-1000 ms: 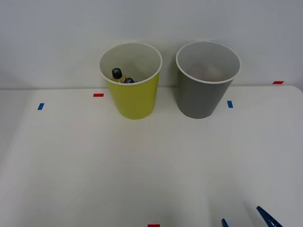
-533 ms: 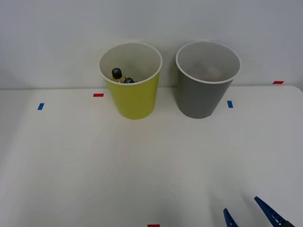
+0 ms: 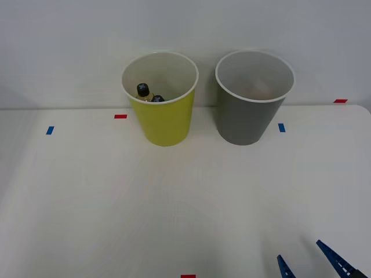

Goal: Put cans in the gray bin, plastic bottles in the light green bin

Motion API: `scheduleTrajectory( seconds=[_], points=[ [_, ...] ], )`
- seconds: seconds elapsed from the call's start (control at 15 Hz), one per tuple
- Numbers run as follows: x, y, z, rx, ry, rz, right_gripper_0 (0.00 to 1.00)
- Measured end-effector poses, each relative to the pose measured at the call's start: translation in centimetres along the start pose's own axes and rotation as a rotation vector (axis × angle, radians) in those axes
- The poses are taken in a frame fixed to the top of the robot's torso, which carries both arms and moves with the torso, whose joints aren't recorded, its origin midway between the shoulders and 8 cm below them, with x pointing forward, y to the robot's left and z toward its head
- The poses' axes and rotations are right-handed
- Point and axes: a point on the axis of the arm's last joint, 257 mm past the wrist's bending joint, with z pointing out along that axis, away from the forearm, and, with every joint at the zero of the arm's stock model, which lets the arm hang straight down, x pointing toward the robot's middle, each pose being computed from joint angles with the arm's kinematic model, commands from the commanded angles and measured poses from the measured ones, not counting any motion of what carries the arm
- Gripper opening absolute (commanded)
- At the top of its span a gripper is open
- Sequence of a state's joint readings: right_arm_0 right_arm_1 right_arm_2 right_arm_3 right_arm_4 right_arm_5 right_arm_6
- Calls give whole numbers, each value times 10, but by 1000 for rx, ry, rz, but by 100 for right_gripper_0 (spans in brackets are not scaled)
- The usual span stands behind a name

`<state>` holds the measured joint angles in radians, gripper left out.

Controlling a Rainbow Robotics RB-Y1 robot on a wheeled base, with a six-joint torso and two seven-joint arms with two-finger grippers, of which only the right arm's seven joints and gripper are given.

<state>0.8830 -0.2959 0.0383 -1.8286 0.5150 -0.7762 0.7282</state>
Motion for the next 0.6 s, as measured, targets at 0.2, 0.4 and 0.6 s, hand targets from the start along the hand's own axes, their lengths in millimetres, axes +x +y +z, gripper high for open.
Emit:
scheduleTrajectory(
  seconds=[0.2,0.4,0.6],
  points=[
    [0,0,-1,3,1,15,100],
    [2,2,-2,10,1,40,100],
    [2,8,-2,-19,4,79,100]
  ],
)
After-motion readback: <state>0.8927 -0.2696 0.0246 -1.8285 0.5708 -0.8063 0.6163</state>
